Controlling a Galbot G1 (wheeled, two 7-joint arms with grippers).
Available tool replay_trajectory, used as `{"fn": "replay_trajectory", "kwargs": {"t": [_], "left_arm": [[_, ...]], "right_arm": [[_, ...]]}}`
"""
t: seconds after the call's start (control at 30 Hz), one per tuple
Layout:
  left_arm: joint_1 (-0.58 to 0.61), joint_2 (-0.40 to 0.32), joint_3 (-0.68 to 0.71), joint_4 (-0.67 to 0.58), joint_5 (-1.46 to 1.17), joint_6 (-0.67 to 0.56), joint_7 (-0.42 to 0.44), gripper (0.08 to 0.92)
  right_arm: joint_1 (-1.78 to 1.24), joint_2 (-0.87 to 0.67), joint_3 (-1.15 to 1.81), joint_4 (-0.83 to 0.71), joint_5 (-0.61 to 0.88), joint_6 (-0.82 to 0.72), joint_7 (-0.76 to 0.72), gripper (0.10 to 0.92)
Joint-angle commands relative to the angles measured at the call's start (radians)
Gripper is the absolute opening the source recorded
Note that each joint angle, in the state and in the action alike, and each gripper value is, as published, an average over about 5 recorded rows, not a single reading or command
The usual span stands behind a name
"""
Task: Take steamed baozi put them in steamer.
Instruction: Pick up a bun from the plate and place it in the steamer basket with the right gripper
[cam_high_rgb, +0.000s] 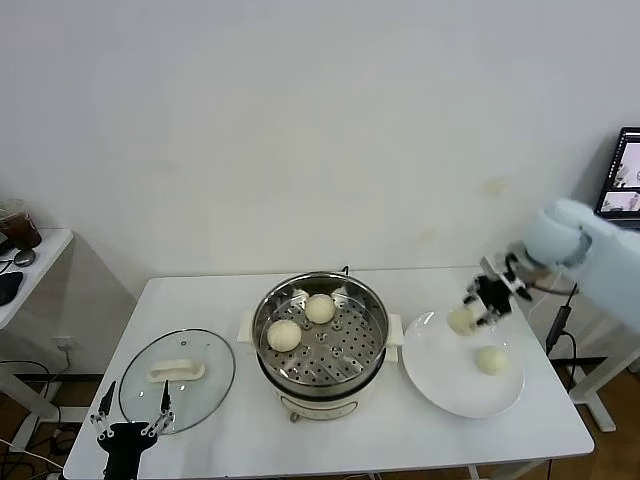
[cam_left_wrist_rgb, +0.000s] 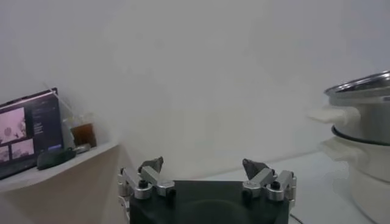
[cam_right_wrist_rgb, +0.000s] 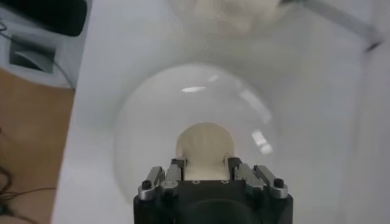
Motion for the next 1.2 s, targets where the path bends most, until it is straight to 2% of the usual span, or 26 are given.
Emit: {"fn": "replay_trajectory", "kwargs": {"t": [0.03, 0.2, 0.5, 0.77, 1.2], "left_arm": [[0.001, 0.001, -0.002, -0.003, 0.0, 0.0, 0.001, 0.823], [0.002, -0.001, -0.009, -0.003, -0.002, -0.001, 0.0, 0.823], [-0.006, -0.008, -0.026, 0.002, -0.009, 0.001, 0.0, 0.823], [-0.005, -0.011, -0.039, 0.005, -0.012, 0.0, -0.001, 0.823], [-0.003, -0.016, -0.04, 0.014, -0.01, -0.004, -0.002, 0.823]], "right_arm": [[0.372, 0.238, -0.199, 0.057, 0.231, 0.084, -0.009, 0.442], [0.379, 0.385, -0.282, 0.103, 0.235, 0.14, 0.031, 0.441], [0.27, 0.609, -0.378, 0.057, 0.073, 0.323, 0.096, 0.445], [0.172, 0.671, -0.378, -0.007, -0.093, 0.479, 0.141, 0.45], [0.146, 0.668, -0.382, -0.006, -0.111, 0.575, 0.14, 0.463]]}}
